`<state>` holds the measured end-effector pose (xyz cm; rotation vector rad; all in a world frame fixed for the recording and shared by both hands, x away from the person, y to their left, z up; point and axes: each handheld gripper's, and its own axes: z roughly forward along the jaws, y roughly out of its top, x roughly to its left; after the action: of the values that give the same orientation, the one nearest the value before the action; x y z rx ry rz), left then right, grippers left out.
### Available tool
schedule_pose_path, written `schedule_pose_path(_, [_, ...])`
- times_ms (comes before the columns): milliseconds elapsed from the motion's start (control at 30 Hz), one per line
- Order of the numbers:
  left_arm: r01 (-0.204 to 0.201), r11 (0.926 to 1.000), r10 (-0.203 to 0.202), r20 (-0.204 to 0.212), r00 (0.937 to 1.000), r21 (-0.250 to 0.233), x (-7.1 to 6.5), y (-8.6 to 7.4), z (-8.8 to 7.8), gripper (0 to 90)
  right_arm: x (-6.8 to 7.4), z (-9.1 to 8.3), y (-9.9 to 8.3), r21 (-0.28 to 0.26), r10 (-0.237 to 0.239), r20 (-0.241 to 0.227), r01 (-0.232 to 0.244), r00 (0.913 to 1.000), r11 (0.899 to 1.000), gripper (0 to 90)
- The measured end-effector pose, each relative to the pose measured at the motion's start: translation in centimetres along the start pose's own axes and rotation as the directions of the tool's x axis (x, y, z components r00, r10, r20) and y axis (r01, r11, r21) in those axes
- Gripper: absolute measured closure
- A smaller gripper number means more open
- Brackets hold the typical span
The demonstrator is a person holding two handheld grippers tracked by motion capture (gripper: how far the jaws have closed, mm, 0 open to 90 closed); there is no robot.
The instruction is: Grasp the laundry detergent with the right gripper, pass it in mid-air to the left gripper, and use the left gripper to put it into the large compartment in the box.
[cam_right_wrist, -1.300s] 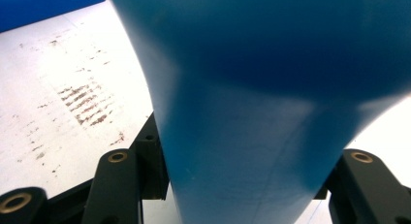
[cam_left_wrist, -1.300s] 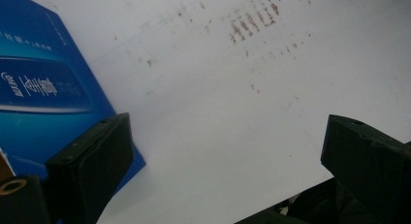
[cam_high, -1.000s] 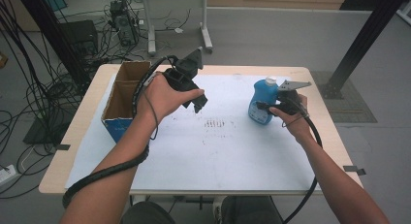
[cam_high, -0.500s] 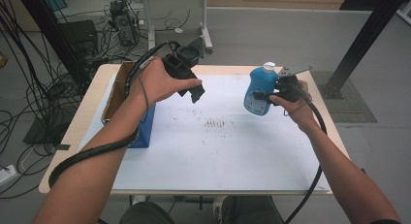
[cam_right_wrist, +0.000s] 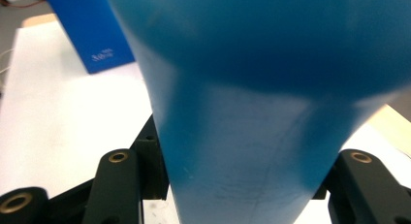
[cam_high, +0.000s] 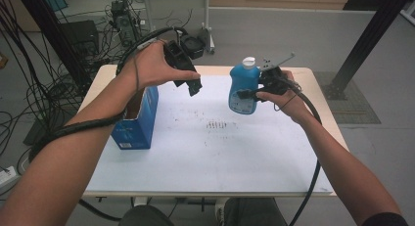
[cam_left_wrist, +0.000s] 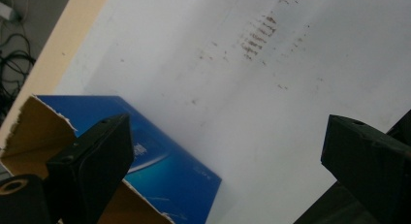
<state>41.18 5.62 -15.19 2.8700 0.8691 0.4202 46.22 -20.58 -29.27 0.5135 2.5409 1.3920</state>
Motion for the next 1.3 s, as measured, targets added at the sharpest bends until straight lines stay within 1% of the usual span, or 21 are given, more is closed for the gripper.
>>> schedule_pose_path(67, [-0.020, 0.9997, 0.020, -0.004, 0.9998, -0.016, 0.1, -0.1, -0.3, 5.6, 0.5, 0.3, 0.6, -0.003, -0.007, -0.027, 0.007, 0.9996, 1.000, 43.8])
schedule_pose_path(133, [-0.046, 0.9976, 0.045, -0.020, 0.9988, -0.052, 0.1, -0.3, -0.8, 5.6, 1.2, 0.8, 1.3, -0.005, -0.028, -0.054, 0.028, 0.9982, 1.000, 43.8])
schedule_pose_path(200, [-0.066, 0.9951, 0.065, -0.019, 0.9977, -0.073, 0.1, -0.4, -1.1, 5.6, 1.8, 1.3, 1.9, -0.003, -0.048, -0.074, 0.048, 0.9961, 0.999, 43.8])
schedule_pose_path(267, [-0.081, 0.9942, 0.080, -0.011, 0.9967, -0.070, 0.2, -0.4, -1.2, 5.6, 2.2, 1.7, 2.3, 0.003, -0.063, -0.091, 0.064, 0.9938, 0.998, 43.8])
schedule_pose_path(367, [-0.113, 0.9914, 0.113, -0.010, 0.9936, -0.065, 0.0, -0.4, -1.3, 5.5, 3.0, 2.5, 2.9, 0.005, -0.088, -0.123, 0.089, 0.9885, 0.996, 43.7])
schedule_pose_path(433, [-0.141, 0.9867, 0.140, -0.014, 0.9900, -0.081, -0.3, -0.4, -1.5, 5.5, 3.5, 3.0, 3.2, 0.001, -0.105, -0.141, 0.106, 0.9845, 0.994, 43.6])
schedule_pose_path(467, [-0.150, 0.9845, 0.150, -0.003, 0.9886, -0.091, -0.3, -0.4, -1.7, 5.5, 3.8, 3.3, 3.4, -0.002, -0.109, -0.151, 0.110, 0.9825, 0.994, 43.7])
schedule_pose_path(500, [-0.158, 0.9830, 0.159, -0.002, 0.9873, -0.093, -0.4, -0.4, -1.7, 5.5, 4.1, 3.6, 3.5, -0.006, -0.119, -0.165, 0.120, 0.9791, 0.993, 43.7])
schedule_pose_path(567, [-0.177, 0.9803, 0.177, -0.007, 0.9842, -0.088, -0.5, -0.3, -1.8, 5.5, 4.6, 4.1, 3.8, -0.009, -0.128, -0.185, 0.128, 0.9744, 0.992, 43.7])
schedule_pose_path(633, [-0.195, 0.9775, 0.196, 0.002, 0.9807, -0.081, -0.7, -0.2, -1.9, 5.5, 5.2, 4.6, 4.0, -0.013, -0.139, -0.206, 0.139, 0.9686, 0.990, 43.7])
schedule_pose_path(667, [-0.202, 0.9760, 0.203, 0.011, 0.9790, -0.082, -0.8, -0.2, -1.9, 5.5, 5.5, 4.9, 4.2, -0.015, -0.148, -0.214, 0.149, 0.9656, 0.989, 43.7])
schedule_pose_path(700, [-0.202, 0.9762, 0.204, 0.026, 0.9785, -0.079, -0.8, -0.2, -2.0, 5.4, 5.8, 5.1, 4.3, -0.018, -0.157, -0.221, 0.157, 0.9626, 0.987, 43.7])
schedule_pose_path(767, [-0.217, 0.9731, 0.221, 0.041, 0.9745, -0.077, -1.1, -0.1, -2.0, 5.1, 6.3, 5.6, 4.5, -0.023, -0.166, -0.239, 0.165, 0.9566, 0.986, 43.8])
schedule_pose_path(800, [-0.220, 0.9725, 0.224, 0.045, 0.9735, -0.075, -1.2, -0.1, -1.9, 5.1, 6.6, 6.0, 4.6, -0.026, -0.177, -0.250, 0.176, 0.9519, 0.984, 43.8])
schedule_pose_path(933, [-0.246, 0.9678, 0.250, 0.068, 0.9659, -0.052, -1.7, -0.1, -1.5, 5.1, 7.2, 6.8, 4.8, -0.036, -0.192, -0.271, 0.190, 0.9433, 0.981, 43.8])
schedule_pose_path(1000, [-0.254, 0.9663, 0.257, 0.078, 0.9634, -0.043, -1.8, -0.1, -1.3, 5.1, 7.4, 7.2, 4.9, -0.041, -0.203, -0.282, 0.199, 0.9378, 0.979, 43.8])
schedule_pose_path(1100, [-0.266, 0.9637, 0.267, 0.093, 0.9592, -0.028, -1.9, 0.0, -0.9, 5.1, 7.8, 7.5, 5.0, -0.045, -0.209, -0.294, 0.204, 0.9326, 0.978, 43.8])
schedule_pose_path(1133, [-0.266, 0.9636, 0.267, 0.096, 0.9588, -0.027, -1.9, 0.0, -0.9, 5.1, 7.9, 7.6, 5.0, -0.049, -0.214, -0.300, 0.209, 0.9294, 0.977, 43.8])
schedule_pose_path(1200, [-0.268, 0.9633, 0.268, 0.119, 0.9560, -0.021, -1.9, 0.1, -0.7, 5.0, 8.1, 7.7, 5.0, -0.052, -0.222, -0.308, 0.216, 0.9250, 0.975, 43.8])
schedule_pose_path(1267, [-0.273, 0.9619, 0.273, 0.127, 0.9537, -0.014, -2.0, 0.2, -0.6, 5.1, 8.3, 7.8, 5.0, -0.057, -0.226, -0.319, 0.219, 0.9205, 0.974, 43.8])
schedule_pose_path(1300, [-0.282, 0.9594, 0.279, 0.139, 0.9500, -0.001, -2.0, 0.3, -0.6, 5.0, 8.4, 7.8, 5.0, -0.059, -0.228, -0.320, 0.221, 0.9198, 0.974, 43.8])
